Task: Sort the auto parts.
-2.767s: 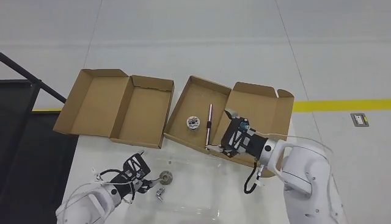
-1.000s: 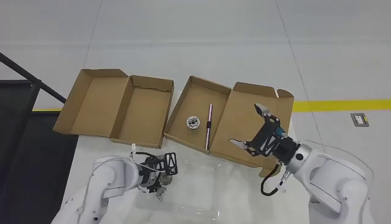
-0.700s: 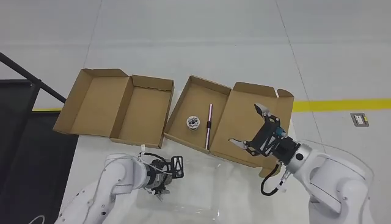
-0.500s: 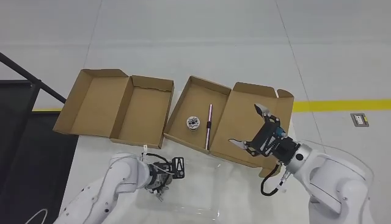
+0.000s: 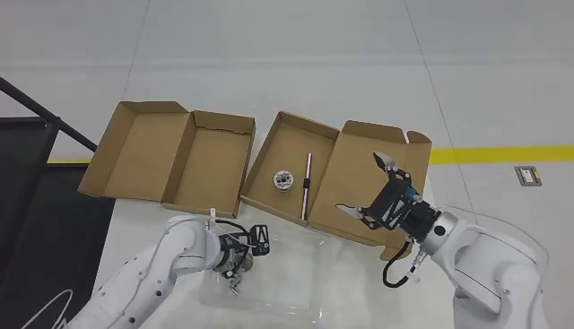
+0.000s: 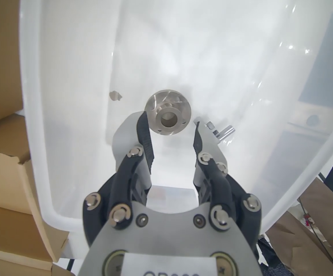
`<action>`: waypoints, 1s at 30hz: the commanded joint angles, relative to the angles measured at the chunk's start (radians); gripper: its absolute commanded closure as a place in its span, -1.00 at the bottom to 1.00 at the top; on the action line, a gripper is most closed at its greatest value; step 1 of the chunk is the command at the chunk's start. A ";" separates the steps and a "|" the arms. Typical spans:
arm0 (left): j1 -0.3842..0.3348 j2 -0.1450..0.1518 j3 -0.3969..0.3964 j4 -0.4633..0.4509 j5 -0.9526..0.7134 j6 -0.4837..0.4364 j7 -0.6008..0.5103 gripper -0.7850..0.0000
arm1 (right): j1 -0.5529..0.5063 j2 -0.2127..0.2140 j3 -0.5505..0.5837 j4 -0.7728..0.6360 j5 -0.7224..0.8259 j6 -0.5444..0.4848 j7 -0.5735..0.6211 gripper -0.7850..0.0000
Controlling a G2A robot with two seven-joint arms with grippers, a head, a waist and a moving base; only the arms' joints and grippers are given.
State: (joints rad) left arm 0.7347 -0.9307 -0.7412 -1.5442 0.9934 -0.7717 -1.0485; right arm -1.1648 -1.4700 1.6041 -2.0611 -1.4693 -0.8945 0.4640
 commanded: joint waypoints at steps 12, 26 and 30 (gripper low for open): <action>-0.027 -0.022 0.051 0.039 -0.019 0.023 -0.005 0.04 | 0.000 0.000 0.000 0.000 0.000 0.000 0.000 -1.00; -0.038 -0.041 0.073 0.072 -0.013 0.068 -0.022 0.07 | 0.000 0.000 0.000 0.000 0.000 0.000 0.000 -1.00; -0.037 -0.044 0.075 0.077 -0.005 0.087 -0.020 0.10 | 0.000 0.000 0.000 0.000 0.000 0.000 0.000 -1.00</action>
State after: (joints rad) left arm 0.6974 -0.9740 -0.6676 -1.4670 0.9855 -0.6874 -1.0694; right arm -1.1648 -1.4700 1.6041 -2.0611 -1.4693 -0.8945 0.4640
